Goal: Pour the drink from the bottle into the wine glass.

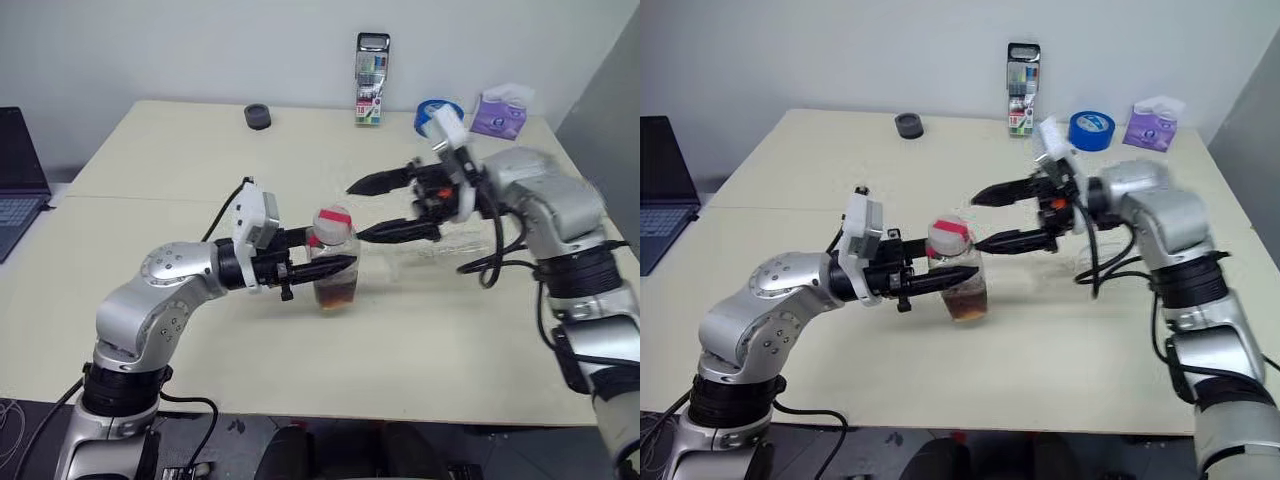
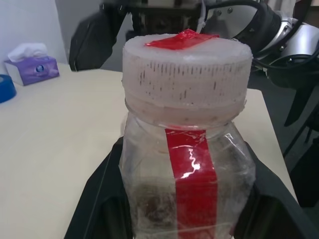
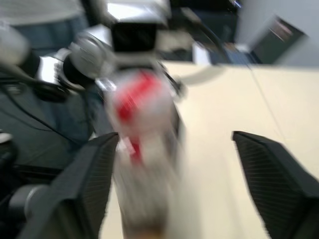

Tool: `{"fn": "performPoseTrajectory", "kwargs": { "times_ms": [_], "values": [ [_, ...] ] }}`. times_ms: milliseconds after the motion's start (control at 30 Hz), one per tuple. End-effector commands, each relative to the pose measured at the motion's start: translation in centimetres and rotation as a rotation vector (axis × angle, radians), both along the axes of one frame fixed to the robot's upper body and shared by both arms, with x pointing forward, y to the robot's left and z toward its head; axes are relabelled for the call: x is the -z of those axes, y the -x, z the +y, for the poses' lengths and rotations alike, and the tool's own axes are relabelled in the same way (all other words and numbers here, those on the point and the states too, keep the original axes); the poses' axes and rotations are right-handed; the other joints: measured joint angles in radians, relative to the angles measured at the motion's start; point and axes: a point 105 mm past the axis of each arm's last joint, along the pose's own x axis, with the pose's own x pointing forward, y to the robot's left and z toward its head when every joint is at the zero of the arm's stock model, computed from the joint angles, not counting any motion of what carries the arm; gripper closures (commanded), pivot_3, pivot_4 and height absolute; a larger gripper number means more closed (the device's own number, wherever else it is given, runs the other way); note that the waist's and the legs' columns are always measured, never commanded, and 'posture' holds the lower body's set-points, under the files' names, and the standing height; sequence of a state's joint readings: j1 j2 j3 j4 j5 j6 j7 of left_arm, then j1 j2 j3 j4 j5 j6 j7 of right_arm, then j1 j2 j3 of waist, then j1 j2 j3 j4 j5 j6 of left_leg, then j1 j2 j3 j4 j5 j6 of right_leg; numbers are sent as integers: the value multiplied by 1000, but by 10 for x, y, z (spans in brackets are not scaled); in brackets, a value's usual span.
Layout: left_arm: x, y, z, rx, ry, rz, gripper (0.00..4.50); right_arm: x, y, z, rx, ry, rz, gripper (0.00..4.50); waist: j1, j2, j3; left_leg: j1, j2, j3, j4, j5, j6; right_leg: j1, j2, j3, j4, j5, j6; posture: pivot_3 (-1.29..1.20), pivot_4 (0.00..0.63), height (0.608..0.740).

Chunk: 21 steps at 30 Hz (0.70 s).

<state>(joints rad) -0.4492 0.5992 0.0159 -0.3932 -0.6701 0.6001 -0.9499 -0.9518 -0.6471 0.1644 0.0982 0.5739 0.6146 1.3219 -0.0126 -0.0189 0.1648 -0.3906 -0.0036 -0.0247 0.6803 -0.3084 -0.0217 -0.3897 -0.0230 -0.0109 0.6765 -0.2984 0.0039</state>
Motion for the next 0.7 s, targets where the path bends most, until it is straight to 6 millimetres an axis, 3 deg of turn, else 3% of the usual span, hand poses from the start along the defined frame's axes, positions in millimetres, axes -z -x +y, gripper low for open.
{"fn": "performPoseTrajectory", "kwargs": {
  "times_ms": [33,200,367,633,700],
  "values": [
    [-14,-1,4,-23,36,-74,2607,-12,18,-4,71,-75,0,12,5,0,0,-1,0,0,0,0,0,-1,0,0,-1,0,0,0,150,740],
    [-12,-8,0,-49,56,-78,2607,-13,43,18,181,-217,-4,12,0,0,0,-8,0,1,0,0,-1,-12,0,1,5,0,0,0,150,740],
    [-12,-11,-7,-30,67,-75,2607,-14,39,41,336,-345,-24,12,1,0,0,-8,0,1,2,2,-1,-12,0,1,8,0,0,0,150,740],
    [-9,-12,-8,-3,44,-69,2607,-16,39,52,346,-360,-45,12,-4,0,0,-9,-1,1,1,2,-2,-13,0,1,8,0,0,0,150,740],
    [-8,-12,-7,2,38,-62,2607,-16,38,51,346,-356,-52,387,-6,0,0,-9,-1,1,1,2,-2,-13,0,1,8,0,0,0,150,740]
  ]
}}
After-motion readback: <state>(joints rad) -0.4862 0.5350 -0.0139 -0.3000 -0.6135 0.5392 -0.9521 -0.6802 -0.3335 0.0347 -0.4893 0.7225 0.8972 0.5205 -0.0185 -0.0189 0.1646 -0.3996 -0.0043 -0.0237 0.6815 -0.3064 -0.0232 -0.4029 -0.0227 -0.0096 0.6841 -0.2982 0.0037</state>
